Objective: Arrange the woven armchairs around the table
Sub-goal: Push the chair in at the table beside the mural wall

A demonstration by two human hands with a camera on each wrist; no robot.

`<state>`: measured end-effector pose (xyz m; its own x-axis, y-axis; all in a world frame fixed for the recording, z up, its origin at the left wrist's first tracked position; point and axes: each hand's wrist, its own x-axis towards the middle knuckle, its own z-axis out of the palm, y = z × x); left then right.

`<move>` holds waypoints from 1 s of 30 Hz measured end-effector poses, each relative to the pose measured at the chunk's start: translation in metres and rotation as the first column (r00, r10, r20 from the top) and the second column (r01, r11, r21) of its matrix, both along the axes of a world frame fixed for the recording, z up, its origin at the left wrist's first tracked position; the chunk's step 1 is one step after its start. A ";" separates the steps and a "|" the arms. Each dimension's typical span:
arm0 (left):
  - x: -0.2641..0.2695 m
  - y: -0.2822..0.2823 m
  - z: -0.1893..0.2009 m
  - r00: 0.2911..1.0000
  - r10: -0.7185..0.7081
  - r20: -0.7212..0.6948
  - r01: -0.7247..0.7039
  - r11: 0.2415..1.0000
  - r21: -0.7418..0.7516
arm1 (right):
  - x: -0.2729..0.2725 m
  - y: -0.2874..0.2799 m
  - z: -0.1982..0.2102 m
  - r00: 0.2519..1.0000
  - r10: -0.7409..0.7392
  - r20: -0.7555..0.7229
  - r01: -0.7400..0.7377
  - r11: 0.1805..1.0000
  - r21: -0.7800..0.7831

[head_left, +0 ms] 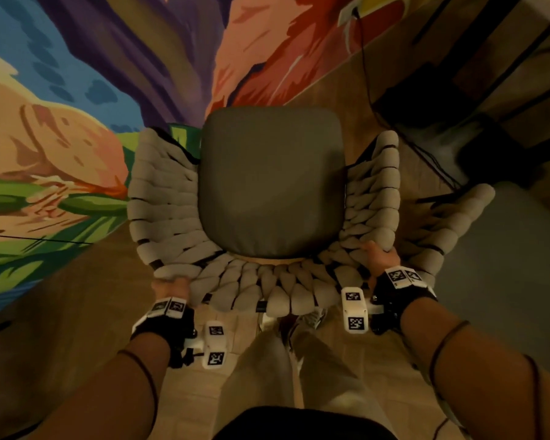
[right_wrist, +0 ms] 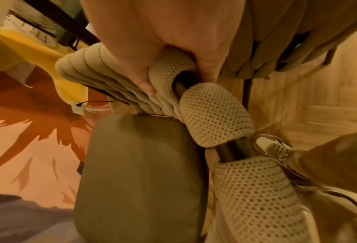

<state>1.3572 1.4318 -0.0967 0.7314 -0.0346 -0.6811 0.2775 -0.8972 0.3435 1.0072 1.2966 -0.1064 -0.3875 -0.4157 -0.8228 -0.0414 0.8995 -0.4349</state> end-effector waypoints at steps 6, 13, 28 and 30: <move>0.028 -0.043 0.001 0.995 -0.093 0.034 0.092 0.995 0.023 | 0.018 -0.001 -0.003 0.995 -0.097 -0.027 0.097 0.995 0.025; 0.069 -0.108 -0.009 0.962 -0.274 0.010 0.273 0.955 -0.117 | 0.047 -0.012 -0.007 0.969 -0.233 -0.085 0.238 0.970 0.042; 0.120 -0.263 -0.017 0.851 -0.513 0.110 0.523 0.847 -0.095 | 0.094 -0.036 -0.007 0.929 -0.361 -0.082 0.369 0.923 0.106; 0.122 -0.282 -0.028 0.804 -0.573 0.161 0.591 0.801 -0.097 | 0.092 -0.038 -0.006 0.928 -0.369 -0.060 0.373 0.920 0.119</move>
